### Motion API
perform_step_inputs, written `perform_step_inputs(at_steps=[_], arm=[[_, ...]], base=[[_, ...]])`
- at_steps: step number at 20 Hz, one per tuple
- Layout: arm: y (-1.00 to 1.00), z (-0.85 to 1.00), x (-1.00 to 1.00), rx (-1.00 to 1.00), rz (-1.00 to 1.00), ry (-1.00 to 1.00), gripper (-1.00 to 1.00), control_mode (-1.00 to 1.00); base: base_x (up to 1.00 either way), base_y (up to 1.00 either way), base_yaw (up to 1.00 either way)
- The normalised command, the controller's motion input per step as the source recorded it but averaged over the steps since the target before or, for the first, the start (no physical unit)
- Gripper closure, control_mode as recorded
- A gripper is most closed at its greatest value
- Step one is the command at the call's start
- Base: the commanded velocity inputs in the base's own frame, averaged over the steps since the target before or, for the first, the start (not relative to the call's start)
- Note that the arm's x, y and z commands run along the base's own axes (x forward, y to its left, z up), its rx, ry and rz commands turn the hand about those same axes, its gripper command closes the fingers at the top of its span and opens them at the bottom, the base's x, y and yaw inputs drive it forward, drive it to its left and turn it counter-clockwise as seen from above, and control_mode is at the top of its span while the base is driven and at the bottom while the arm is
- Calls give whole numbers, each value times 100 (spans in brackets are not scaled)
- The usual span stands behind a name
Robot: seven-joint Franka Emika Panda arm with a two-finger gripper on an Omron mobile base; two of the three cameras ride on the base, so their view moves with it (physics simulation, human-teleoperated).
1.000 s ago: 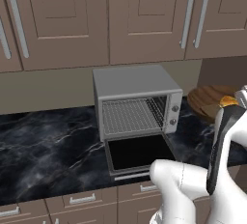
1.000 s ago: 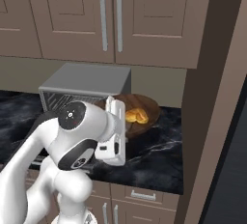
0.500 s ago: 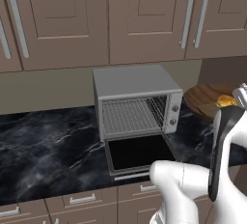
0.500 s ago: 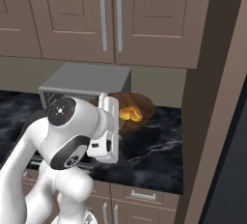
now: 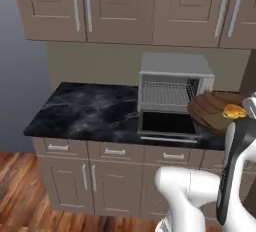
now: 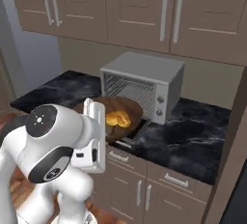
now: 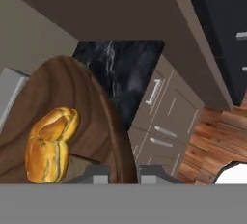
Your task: Pick up the heated bread from the toaster oven and place it in the bowl. Then move the bread bowl to the dining counter.
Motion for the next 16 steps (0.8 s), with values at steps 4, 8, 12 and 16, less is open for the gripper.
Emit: perform_step_inputs(at_steps=[4,8,12,16], arm=[[0,0,0,0,0,0,100,100],[0,0,0,0,0,0,100,100],[0,0,0,0,0,0,100,100],[0,0,0,0,0,0,100,100]], base=[[-32,7,99],[-12,9,100],[-2,5,100],[0,1,100]])
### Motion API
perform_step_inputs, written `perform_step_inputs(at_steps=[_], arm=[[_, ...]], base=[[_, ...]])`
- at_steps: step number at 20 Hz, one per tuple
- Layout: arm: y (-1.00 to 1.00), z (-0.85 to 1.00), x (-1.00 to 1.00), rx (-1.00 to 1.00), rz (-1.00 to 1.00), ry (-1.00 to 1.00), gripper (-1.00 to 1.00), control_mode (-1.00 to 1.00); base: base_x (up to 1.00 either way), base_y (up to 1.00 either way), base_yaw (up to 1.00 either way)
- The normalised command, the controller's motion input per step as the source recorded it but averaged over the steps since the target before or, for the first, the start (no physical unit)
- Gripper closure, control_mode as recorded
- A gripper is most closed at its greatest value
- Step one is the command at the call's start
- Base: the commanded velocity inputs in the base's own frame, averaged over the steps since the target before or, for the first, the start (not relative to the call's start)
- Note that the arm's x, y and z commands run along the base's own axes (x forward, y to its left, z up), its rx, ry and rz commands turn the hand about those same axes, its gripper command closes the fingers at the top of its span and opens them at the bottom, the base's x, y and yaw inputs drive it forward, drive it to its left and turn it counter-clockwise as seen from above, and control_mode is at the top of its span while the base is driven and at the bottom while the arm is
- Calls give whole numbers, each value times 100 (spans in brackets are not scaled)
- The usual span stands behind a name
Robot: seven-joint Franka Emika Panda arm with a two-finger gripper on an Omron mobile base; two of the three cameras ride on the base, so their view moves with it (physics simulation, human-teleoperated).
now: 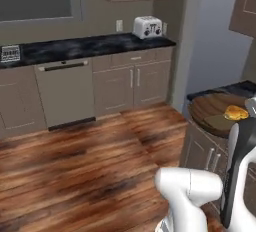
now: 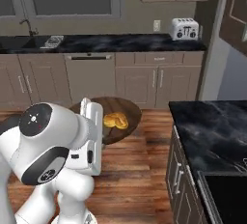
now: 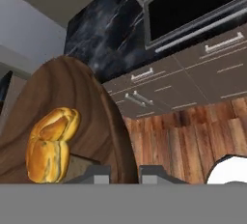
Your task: Pick up the heated bread from the toaster oven and place it in the bowl. Then move the bread bowl to the dining counter.
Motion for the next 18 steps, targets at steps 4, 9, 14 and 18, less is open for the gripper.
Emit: perform_step_inputs(at_steps=[4,9,14,18], arm=[[0,0,0,0,0,0,100,100],[0,0,0,0,0,0,100,100],[0,0,0,0,0,0,100,100],[0,0,0,0,0,0,100,100]], base=[[0,0,100],[0,0,100],[0,0,100],[26,0,94]])
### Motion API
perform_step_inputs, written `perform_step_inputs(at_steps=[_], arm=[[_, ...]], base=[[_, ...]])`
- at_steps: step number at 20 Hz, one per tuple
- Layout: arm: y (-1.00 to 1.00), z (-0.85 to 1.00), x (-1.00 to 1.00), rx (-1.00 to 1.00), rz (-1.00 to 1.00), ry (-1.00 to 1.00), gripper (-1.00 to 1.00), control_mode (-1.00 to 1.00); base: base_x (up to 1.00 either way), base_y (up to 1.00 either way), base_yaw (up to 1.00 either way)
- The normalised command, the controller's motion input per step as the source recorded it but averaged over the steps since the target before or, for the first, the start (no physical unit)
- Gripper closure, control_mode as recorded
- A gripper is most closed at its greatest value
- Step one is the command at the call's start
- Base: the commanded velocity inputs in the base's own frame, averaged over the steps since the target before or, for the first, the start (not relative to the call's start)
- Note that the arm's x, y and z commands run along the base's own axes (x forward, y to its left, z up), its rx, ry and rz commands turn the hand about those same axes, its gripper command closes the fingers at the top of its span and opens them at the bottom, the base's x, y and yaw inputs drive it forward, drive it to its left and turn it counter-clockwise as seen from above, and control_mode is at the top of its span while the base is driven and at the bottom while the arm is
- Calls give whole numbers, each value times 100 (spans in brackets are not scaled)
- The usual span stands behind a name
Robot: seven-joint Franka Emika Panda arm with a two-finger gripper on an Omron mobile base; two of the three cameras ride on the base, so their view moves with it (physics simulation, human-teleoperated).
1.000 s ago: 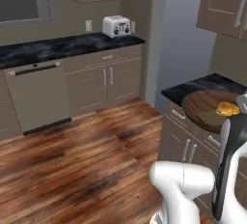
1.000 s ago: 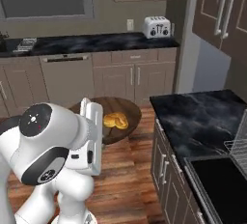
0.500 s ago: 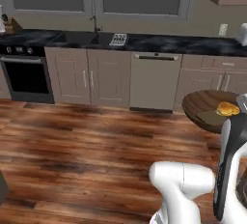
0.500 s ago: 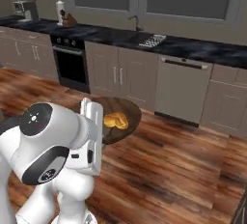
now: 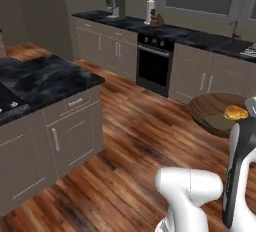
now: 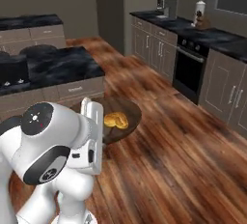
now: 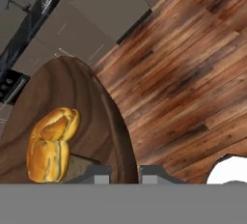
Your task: Pick up the heated bread from the toaster oven and place it in the bowl. Then move the bread bowl to the dining counter.
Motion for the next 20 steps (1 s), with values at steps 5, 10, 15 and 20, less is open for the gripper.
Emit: perform_step_inputs(at_steps=[5,10,15,20], arm=[[0,0,0,0,0,0,100,100],[0,0,0,0,0,0,100,100],[0,0,0,0,0,0,100,100],[0,0,0,0,0,0,100,100]], base=[[85,-30,68],[93,-100,26],[99,-100,19],[100,-94,26]])
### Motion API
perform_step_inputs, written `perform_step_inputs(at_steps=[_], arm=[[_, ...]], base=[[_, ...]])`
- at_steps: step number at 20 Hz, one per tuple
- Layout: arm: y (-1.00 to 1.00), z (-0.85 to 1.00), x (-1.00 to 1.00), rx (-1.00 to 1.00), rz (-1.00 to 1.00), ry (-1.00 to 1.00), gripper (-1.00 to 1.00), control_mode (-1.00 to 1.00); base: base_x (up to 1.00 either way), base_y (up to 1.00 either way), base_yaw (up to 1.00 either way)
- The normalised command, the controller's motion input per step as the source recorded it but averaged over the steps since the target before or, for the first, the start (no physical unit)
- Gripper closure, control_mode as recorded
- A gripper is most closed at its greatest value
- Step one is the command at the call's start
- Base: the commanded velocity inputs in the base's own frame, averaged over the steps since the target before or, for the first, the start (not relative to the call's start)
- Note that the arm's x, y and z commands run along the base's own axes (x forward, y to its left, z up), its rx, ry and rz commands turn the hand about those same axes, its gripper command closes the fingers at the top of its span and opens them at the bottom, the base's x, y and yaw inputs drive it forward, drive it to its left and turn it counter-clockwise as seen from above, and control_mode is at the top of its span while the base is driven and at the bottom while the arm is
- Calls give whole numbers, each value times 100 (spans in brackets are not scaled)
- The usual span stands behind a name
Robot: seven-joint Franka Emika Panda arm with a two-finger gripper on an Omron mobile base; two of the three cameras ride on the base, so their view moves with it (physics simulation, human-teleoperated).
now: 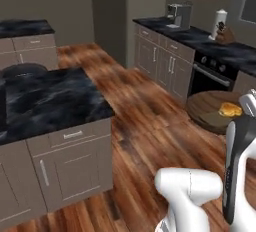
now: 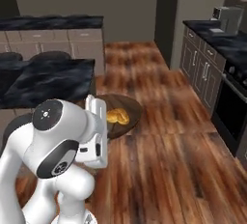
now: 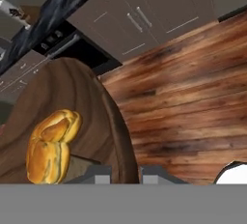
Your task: Pick up the heated bread from the toaster oven and place it in the bowl. Then move the bread bowl to the dining counter.
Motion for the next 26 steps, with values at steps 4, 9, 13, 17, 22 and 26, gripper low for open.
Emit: perform_step_inputs(at_steps=[4,9,13,17,22,26], arm=[[0,0,0,0,0,0,100,100],[0,0,0,0,0,0,100,100],[0,0,0,0,0,0,100,100],[0,0,0,0,0,0,100,100],[0,0,0,0,0,0,100,100],[0,0,0,0,0,0,100,100]], base=[[100,-59,58],[100,-50,66],[100,-50,59],[78,-63,69],[49,-66,74],[15,-86,66]])
